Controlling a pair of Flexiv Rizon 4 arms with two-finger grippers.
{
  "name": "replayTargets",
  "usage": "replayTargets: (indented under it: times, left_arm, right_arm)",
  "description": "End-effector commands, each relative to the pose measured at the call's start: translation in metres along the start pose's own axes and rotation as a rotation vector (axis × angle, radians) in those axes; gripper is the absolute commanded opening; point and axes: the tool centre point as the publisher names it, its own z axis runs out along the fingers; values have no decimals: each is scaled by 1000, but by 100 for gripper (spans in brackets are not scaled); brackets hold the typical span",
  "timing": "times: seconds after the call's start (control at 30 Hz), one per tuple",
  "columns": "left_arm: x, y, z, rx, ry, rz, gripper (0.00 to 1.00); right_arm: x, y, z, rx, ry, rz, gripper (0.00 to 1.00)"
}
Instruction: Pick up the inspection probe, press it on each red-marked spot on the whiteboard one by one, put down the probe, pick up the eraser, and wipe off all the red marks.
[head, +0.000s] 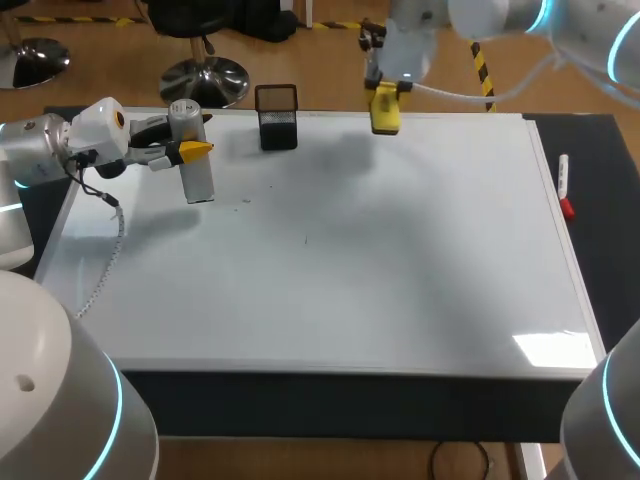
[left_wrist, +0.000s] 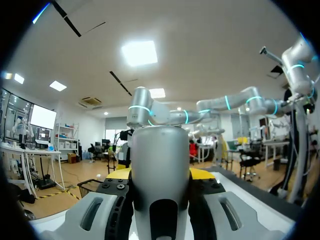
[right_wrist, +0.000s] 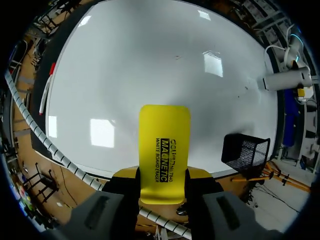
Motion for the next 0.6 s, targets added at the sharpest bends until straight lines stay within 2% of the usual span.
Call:
replayTargets:
  times: [0.03, 0.3, 0.6]
  left_arm:
    - [1, -1, 0, 0, -2, 1, 0]
    - [1, -1, 0, 0, -2, 1, 0]
    - [1, -1, 0, 0, -2, 1, 0]
  right_arm:
    - [-18, -20, 14, -106, 11, -10, 0]
    - [-40, -25, 31, -124, -9, -17, 0]
    - [-51, -18, 54, -154, 5, -14, 0]
